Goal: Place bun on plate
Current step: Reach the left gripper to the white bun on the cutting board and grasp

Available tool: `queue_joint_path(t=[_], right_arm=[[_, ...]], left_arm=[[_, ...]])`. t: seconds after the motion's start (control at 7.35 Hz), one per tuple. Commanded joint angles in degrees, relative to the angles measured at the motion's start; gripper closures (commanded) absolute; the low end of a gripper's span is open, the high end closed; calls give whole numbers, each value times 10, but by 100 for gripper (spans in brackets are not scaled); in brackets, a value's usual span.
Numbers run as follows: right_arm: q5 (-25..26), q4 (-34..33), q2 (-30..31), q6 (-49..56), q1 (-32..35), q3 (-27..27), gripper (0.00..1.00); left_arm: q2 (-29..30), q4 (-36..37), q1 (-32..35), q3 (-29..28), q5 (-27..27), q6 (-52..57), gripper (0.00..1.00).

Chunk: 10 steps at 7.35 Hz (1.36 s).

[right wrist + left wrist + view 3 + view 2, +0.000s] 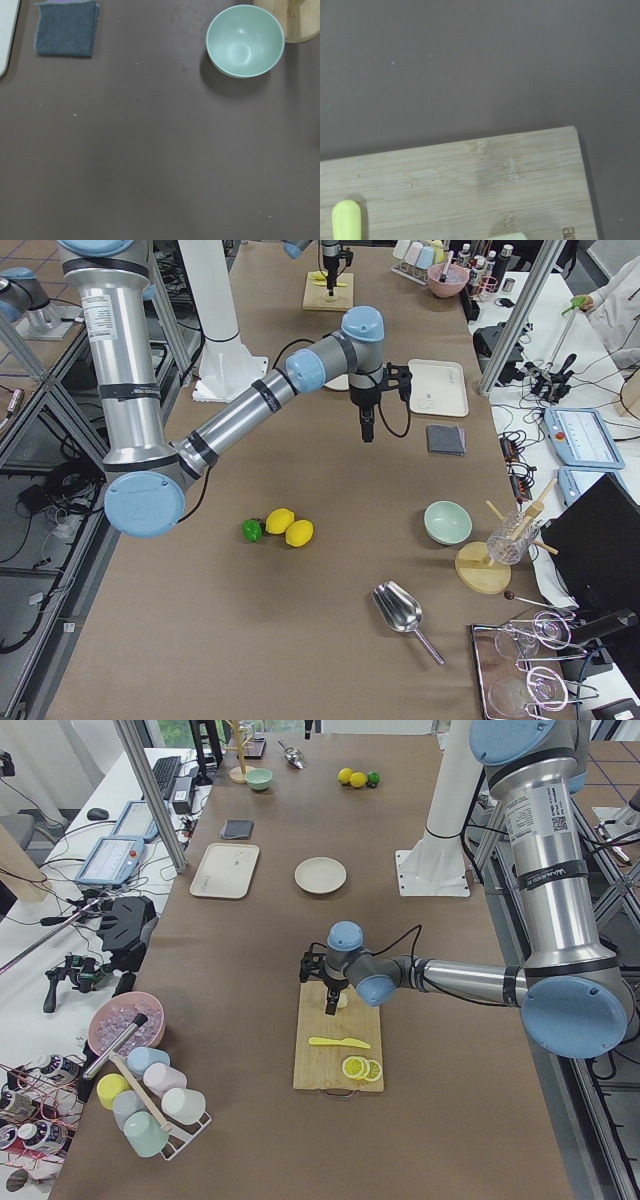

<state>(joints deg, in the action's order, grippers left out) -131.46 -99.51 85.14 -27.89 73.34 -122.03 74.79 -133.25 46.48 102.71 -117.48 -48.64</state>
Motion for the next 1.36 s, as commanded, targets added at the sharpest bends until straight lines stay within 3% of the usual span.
queue_joint_path(t=[0.0,0.14,0.54,0.68,0.95,1.22], right_arm=[[-9,-1,35,68,34,3,0],[-9,-1,36,68,35,3,0],[-7,1,48,72,37,3,0],[-7,3,56,77,41,2,0],[-8,3,61,85,47,2,0],[-7,4,70,95,49,4,0]], left_arm=[[4,-7,-10,-7,8,-6,16],[4,-7,-10,-13,9,-3,25],[3,-11,-17,-15,8,-2,76],[4,-11,-17,-11,8,-2,86],[25,-6,-15,18,-16,-6,89],[83,-3,-9,26,-63,-35,89]])
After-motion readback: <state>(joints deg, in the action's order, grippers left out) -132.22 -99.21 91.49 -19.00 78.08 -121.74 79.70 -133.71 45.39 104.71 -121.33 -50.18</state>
